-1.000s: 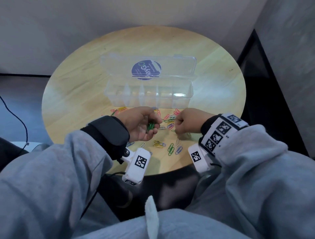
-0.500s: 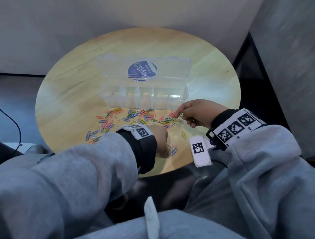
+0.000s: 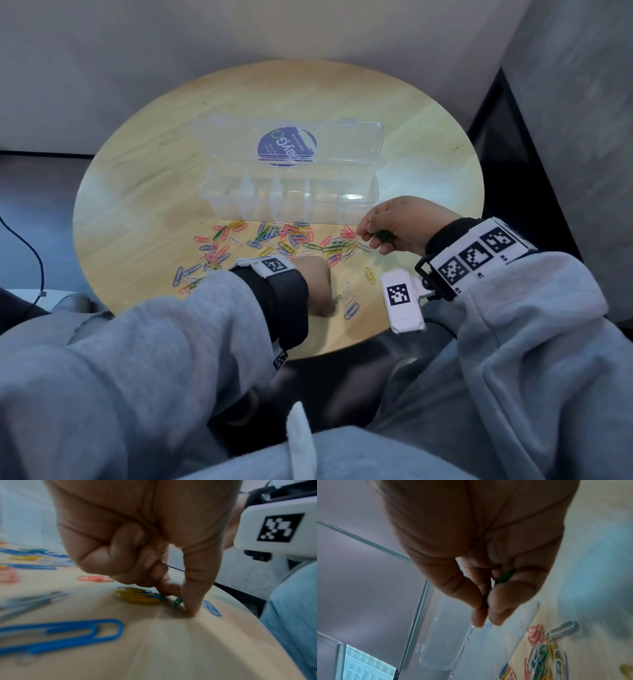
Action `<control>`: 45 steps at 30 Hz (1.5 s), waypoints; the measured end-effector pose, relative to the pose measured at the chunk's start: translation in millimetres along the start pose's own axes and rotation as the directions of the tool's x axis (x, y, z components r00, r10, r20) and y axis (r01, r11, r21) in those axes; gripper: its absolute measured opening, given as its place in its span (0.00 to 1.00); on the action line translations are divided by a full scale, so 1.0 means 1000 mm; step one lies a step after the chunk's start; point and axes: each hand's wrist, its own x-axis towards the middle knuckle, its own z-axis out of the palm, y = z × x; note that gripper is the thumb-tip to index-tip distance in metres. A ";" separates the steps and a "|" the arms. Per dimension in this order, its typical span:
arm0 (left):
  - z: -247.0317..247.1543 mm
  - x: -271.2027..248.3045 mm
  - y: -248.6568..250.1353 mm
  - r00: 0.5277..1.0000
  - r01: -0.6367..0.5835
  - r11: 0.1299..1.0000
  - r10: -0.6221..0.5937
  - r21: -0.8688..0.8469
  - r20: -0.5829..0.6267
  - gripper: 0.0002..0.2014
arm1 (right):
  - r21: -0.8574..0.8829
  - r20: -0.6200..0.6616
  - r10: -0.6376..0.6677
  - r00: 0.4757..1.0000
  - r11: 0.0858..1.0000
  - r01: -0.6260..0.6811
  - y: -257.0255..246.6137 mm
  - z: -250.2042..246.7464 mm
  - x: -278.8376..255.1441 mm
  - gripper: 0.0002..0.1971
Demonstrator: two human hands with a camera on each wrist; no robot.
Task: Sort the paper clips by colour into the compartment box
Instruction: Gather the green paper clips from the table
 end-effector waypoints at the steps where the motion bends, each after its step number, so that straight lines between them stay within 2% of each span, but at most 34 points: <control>1: -0.002 0.000 -0.002 1.000 0.002 1.000 -0.002 -0.020 -0.004 0.09 | -0.002 -0.006 0.000 1.000 1.000 0.000 0.000 -0.001 0.000 0.13; 5: -0.016 -0.001 -0.012 1.000 0.002 0.992 -0.004 -0.125 -0.019 0.04 | 0.021 -0.021 -0.006 1.000 1.000 0.007 -0.001 -0.003 0.000 0.13; 7: -0.022 0.000 -0.015 1.000 -0.009 0.990 0.005 -0.140 -0.030 0.09 | 0.036 -0.020 -0.015 1.000 0.999 0.016 -0.003 -0.004 0.000 0.13; 10: -0.029 -0.002 -0.017 0.999 -0.030 0.986 0.024 -0.162 -0.040 0.09 | 0.037 -0.011 -0.025 1.000 0.999 0.025 -0.004 -0.005 0.001 0.13; 12: -0.034 -0.004 -0.019 0.998 -0.061 0.957 0.054 -0.283 -0.032 0.12 | 0.044 -0.010 -0.028 1.000 0.999 0.028 -0.003 -0.004 0.001 0.13; 15: -0.046 -0.006 -0.020 0.995 -0.103 0.838 0.092 -0.536 -0.047 0.16 | 0.083 -0.020 -0.040 0.999 0.996 0.042 -0.004 -0.004 0.001 0.13; 18: -0.058 -0.006 -0.020 0.991 -0.128 0.693 0.114 -0.710 -0.067 0.17 | 0.210 -0.065 -0.053 0.996 0.975 0.066 -0.007 -0.005 0.003 0.11; 22: -0.079 0.001 -0.015 0.990 -0.127 0.539 0.125 -0.833 -0.070 0.17 | 0.533 -0.139 -0.060 0.988 0.837 0.126 -0.013 -0.010 0.008 0.06; 25: -0.094 0.009 -0.007 0.988 -0.125 0.452 0.134 -0.883 -0.072 0.14 | 0.621 -0.202 -0.019 0.979 0.771 0.143 -0.017 -0.014 0.014 0.05; 31: -0.117 0.031 0.014 0.990 -0.115 0.556 0.128 -0.824 -0.052 0.10 | 0.691 -0.184 0.004 0.983 0.712 0.127 -0.023 -0.023 0.032 0.07; 36: -0.123 0.050 0.026 0.989 -0.147 0.551 0.102 -0.821 -0.108 0.08 | 0.731 -0.088 -0.040 0.995 0.676 0.092 -0.028 -0.027 0.043 0.10; 39: -0.123 0.055 0.033 0.990 -0.139 0.570 0.086 -0.810 -0.110 0.06 | 0.733 -0.112 -0.053 0.992 0.670 0.119 -0.026 -0.027 0.046 0.11; 42: -0.122 0.059 0.037 0.990 -0.137 0.590 0.052 -0.796 -0.132 0.08 | 0.632 -0.174 -0.044 0.984 0.761 0.146 -0.026 -0.028 0.045 0.12; 45: -0.121 0.061 0.038 0.987 -0.145 0.612 0.035 -0.778 -0.157 0.06 | 0.397 -0.302 -0.018 0.953 0.907 0.143 -0.024 -0.033 0.044 0.17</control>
